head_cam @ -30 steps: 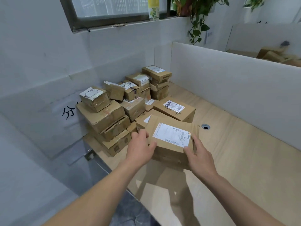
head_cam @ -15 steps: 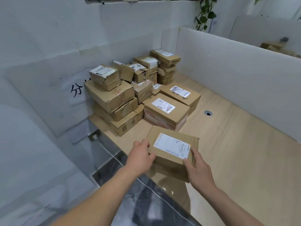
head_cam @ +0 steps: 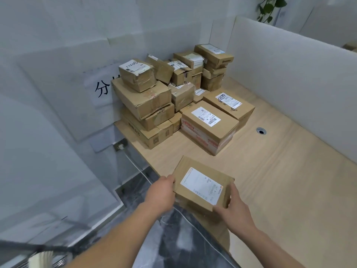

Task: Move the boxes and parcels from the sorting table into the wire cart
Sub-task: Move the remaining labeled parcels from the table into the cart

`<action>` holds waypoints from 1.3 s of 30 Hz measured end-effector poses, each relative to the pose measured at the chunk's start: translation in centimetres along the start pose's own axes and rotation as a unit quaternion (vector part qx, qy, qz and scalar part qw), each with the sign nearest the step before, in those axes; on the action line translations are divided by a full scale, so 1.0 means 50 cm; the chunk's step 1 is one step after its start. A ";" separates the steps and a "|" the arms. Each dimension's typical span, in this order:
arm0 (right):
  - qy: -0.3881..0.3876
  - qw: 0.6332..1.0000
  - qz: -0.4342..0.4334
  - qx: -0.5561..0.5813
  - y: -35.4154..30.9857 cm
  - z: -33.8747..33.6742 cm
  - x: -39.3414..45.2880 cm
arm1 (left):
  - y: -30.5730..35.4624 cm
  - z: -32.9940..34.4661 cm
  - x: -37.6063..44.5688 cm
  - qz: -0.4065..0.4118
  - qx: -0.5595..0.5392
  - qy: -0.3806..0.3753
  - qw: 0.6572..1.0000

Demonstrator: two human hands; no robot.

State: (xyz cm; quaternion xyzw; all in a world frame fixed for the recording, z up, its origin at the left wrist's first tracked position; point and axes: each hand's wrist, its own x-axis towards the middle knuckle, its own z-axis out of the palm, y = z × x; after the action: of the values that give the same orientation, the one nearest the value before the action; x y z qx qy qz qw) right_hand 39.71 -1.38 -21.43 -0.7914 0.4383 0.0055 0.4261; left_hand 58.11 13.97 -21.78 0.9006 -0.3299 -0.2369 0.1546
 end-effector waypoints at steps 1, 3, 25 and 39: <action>-0.009 1.000 0.003 -0.006 0.003 -0.004 0.010 | -0.003 0.003 0.000 -0.009 0.005 0.002 1.000; -0.021 1.000 0.003 -0.022 0.006 -0.017 0.034 | -0.002 0.009 0.001 -0.024 0.012 0.012 1.000; -0.201 0.978 -0.036 -0.040 0.009 -0.035 0.191 | 0.099 0.116 -0.055 -0.256 -0.350 0.092 0.896; -0.311 0.929 0.042 0.197 -0.048 0.072 0.142 | -0.003 0.061 -0.131 -0.210 -0.423 0.107 0.875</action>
State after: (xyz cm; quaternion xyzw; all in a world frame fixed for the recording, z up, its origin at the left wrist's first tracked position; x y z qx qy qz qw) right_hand 47.09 -3.23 -24.84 -0.6308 0.3087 0.1832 0.6879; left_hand 52.16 18.08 -22.27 0.8171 0.0168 -0.2829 0.5020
